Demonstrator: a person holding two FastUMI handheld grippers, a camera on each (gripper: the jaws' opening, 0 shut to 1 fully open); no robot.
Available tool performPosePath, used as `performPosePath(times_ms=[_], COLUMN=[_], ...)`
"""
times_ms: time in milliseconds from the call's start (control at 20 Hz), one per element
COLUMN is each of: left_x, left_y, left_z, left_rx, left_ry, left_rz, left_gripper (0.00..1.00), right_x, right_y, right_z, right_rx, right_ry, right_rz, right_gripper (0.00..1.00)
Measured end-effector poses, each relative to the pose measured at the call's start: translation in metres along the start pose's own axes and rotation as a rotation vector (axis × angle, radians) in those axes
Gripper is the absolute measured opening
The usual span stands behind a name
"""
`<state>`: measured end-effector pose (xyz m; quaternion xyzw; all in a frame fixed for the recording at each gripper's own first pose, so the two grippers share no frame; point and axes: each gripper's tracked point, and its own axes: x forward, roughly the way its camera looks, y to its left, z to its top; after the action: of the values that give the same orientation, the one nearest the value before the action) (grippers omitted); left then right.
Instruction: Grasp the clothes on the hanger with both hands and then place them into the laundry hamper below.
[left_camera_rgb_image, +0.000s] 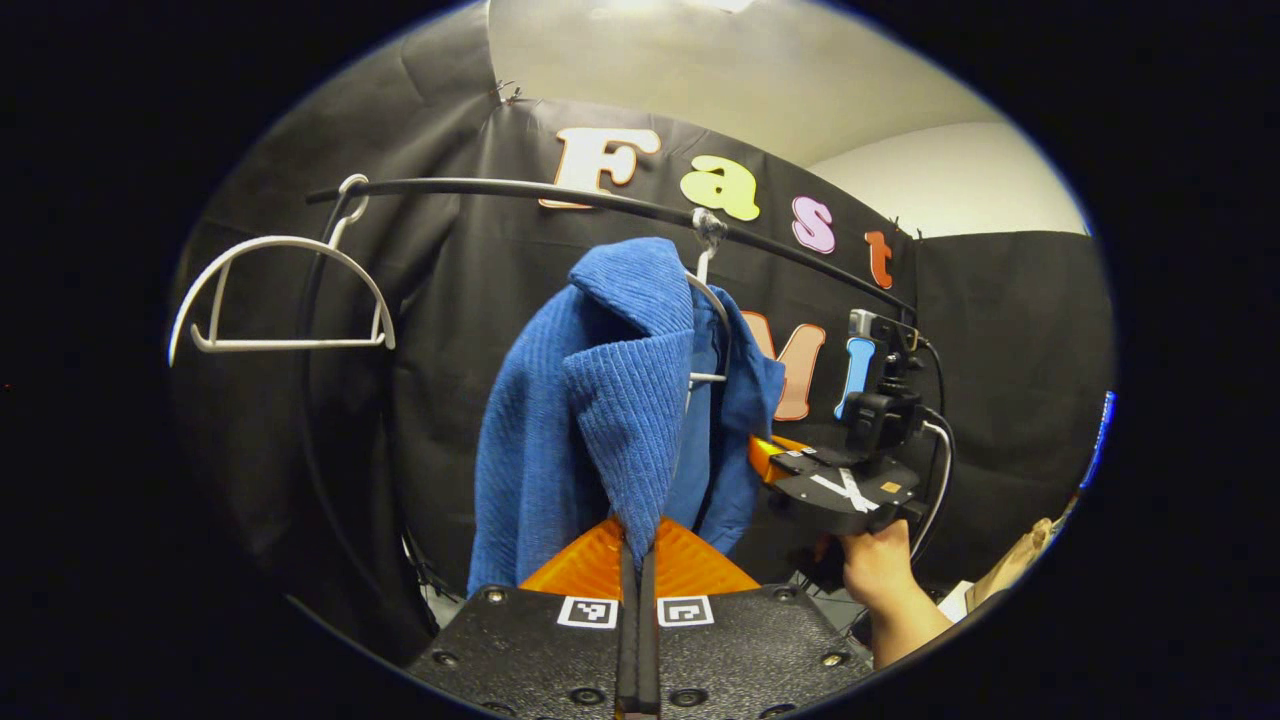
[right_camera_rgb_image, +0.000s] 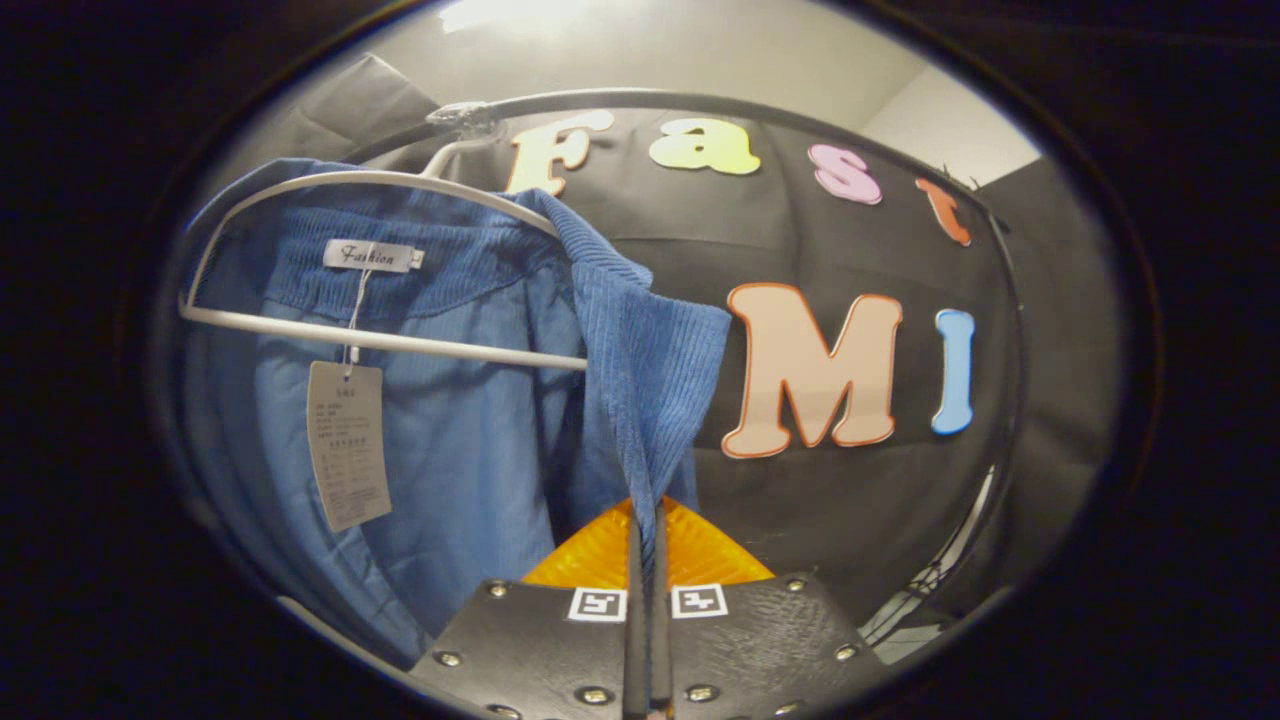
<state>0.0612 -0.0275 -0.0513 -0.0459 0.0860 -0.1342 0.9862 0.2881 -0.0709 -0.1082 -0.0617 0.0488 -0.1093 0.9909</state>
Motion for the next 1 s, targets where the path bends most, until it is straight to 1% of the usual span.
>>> performPosePath(times_ms=[100, 150, 200, 250, 300, 350, 400, 450, 500, 550, 600, 650, 700, 750, 850, 900, 950, 1000], left_x=[-0.014, -0.022, -0.029, -0.035, -0.040, -0.043, -0.044, -0.046, -0.048, -0.050, -0.051, -0.052, -0.053, -0.055, -0.053, -0.052, -0.051, -0.047], left_y=[0.002, 0.008, 0.015, 0.020, 0.026, 0.031, 0.038, 0.047, 0.059, 0.068, 0.074, 0.077, 0.083, 0.093, 0.112, 0.122, 0.128, 0.128], left_z=[0.010, 0.017, 0.027, 0.034, 0.042, 0.047, 0.053, 0.059, 0.065, 0.072, 0.079, 0.086, 0.093, 0.100, 0.119, 0.126, 0.130, 0.129], left_rx=[0.004, 0.017, 0.043, 0.069, 0.086, 0.102, 0.116, 0.128, 0.138, 0.149, 0.152, 0.149, 0.144, 0.141, 0.155, 0.153, 0.146, 0.133], left_ry=[-0.012, -0.024, -0.051, -0.067, -0.081, -0.089, -0.095, -0.101, -0.115, -0.129, -0.145, -0.157, -0.164, -0.180, -0.222, -0.235, -0.245, -0.237], left_rz=[-0.024, -0.020, -0.009, -0.001, 0.012, 0.020, 0.036, 0.060, 0.100, 0.131, 0.153, 0.162, 0.175, 0.199, 0.266, 0.302, 0.320, 0.310], left_gripper=[0.00, 0.00, 0.00, 0.03, 0.03, 0.03, 0.00, 0.00, 0.00, 0.00, 0.02, 0.03, 0.00, 0.00, 0.03, 0.00, 0.00, 0.00], right_x=[-0.003, -0.004, -0.006, -0.005, -0.005, -0.004, -0.001, 0.000, 0.000, 0.000, 0.003, 0.006, 0.007, 0.008, 0.011, 0.014, 0.016, 0.017], right_y=[0.001, 0.004, 0.006, 0.003, 0.000, 0.002, 0.003, 0.000, -0.001, -0.003, -0.007, -0.012, -0.015, -0.018, -0.034, -0.037, -0.038, -0.042], right_z=[0.003, 0.003, 0.006, 0.008, 0.007, 0.004, 0.001, -0.001, -0.001, 0.002, 0.003, 0.003, 0.003, 0.004, 0.014, 0.024, 0.032, 0.034], right_rx=[-0.022, -0.045, -0.066, -0.080, -0.083, -0.066, -0.049, -0.033, -0.019, -0.013, -0.013, -0.021, -0.016, -0.015, -0.012, -0.009, -0.013, -0.012], right_ry=[-0.001, -0.002, -0.016, -0.026, -0.027, -0.018, -0.003, 0.007, 0.008, 0.002, -0.009, -0.011, -0.018, -0.023, -0.055, -0.074, -0.082, -0.092], right_rz=[-0.009, -0.003, 0.004, -0.011, -0.020, -0.002, 0.004, 0.003, 0.009, 0.013, 0.005, -0.007, -0.015, -0.028, -0.082, -0.089, -0.097, -0.107], right_gripper=[0.02, 0.02, 0.02, 0.02, 0.02, 0.02, 0.00, 0.02, 0.00, 0.02, 0.02, 0.02, 0.02, 0.02, 0.02, 0.02, 0.02, 0.02])
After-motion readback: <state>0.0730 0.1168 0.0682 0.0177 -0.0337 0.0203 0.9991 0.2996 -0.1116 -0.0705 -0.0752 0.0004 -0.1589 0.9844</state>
